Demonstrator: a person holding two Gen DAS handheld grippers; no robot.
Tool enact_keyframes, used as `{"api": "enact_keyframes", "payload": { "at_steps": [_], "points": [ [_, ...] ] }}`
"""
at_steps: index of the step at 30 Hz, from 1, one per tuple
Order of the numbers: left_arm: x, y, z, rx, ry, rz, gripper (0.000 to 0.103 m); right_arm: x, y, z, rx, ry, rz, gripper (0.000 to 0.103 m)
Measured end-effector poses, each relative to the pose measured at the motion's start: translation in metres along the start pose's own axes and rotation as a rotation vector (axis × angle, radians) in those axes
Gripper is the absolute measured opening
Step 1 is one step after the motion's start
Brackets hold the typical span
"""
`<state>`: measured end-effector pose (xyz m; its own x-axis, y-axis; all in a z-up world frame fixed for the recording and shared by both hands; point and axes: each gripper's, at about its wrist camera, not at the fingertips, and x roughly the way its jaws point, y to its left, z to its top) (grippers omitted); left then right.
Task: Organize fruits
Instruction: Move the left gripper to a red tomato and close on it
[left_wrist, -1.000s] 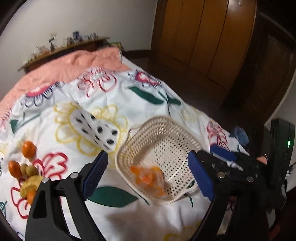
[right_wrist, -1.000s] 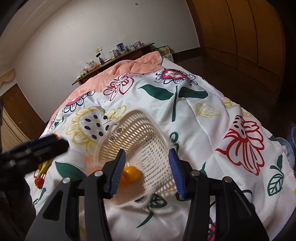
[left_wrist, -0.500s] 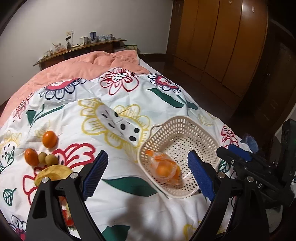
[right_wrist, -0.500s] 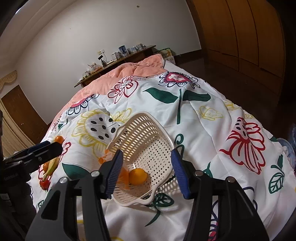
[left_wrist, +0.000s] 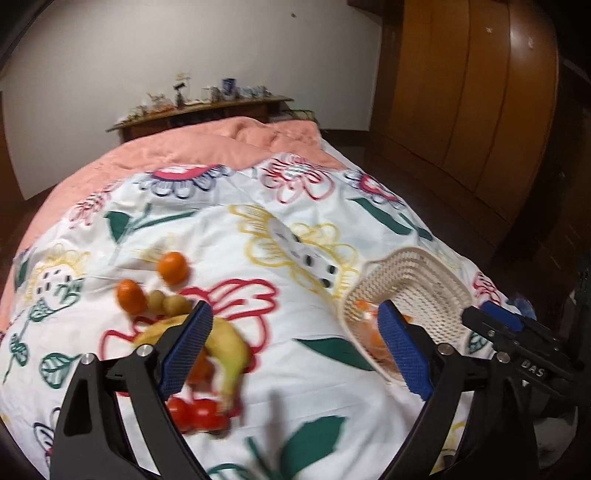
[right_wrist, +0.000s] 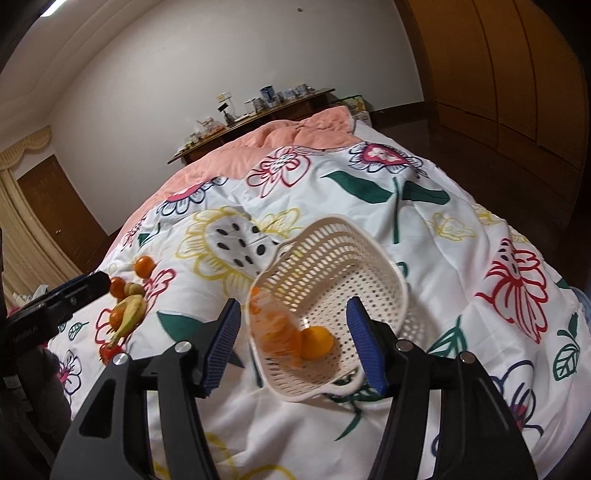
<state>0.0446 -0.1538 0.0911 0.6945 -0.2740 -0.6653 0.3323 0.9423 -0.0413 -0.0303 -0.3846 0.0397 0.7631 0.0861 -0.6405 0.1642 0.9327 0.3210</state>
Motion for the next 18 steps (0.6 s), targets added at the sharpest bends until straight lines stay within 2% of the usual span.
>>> {"api": "enact_keyframes", "payload": {
  "at_steps": [11,18],
  "points": [
    [-0.031,0.084,-0.015,-0.136,-0.033,0.083,0.093,-0.002,0.042,-0.007,-0.075,0.020,0.046,0.060],
    [-0.032,0.107,-0.035,-0.169,-0.003,0.106,0.093,0.001,0.064,-0.013,-0.104,0.047,0.086,0.060]
  ]
}}
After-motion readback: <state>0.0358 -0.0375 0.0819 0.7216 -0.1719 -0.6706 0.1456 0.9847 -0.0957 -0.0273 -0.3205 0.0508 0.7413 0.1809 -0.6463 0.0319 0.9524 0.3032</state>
